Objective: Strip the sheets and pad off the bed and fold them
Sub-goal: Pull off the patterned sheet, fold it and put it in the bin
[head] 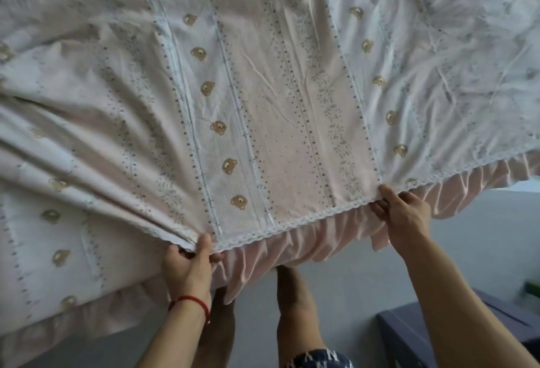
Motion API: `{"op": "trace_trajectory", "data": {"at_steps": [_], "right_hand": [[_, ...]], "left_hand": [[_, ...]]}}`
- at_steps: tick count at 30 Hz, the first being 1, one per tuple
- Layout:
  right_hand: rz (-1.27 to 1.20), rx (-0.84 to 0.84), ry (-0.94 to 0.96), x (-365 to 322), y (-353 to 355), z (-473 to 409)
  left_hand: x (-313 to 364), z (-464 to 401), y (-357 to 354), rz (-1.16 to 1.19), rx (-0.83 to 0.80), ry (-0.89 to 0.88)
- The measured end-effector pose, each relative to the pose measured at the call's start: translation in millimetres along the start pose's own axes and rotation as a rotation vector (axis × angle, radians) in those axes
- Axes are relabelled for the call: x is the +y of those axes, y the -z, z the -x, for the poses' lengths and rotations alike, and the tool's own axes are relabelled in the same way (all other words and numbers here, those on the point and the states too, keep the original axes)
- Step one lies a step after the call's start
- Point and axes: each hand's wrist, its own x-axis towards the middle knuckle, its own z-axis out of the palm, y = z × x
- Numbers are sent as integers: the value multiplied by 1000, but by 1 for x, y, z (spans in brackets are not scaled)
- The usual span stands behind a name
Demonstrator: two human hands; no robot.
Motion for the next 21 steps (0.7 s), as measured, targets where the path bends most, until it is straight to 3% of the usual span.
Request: {"op": "trace_trajectory", "data": {"at_steps": [3,8,12,17,19,21], "right_hand": [[103,56,79,5,-13,11],[166,-117,58,40,-33,49],[261,-104,88,44,-34,65],[1126,-153,357,14,-56,108],[1231,-294,548,11,-86,136],[1171,-530,786,13,-126,162]], "left_hand": [[-1,-5,-1,-22,6,28],[-7,-3,7,-70,2,-26],[-8,-2,9,-69,-6,-9],[-4,-14,7,-89,-83,90],[-3,-17,11,-152,-100,95],[4,-15,16,-316,-111,49]]}}
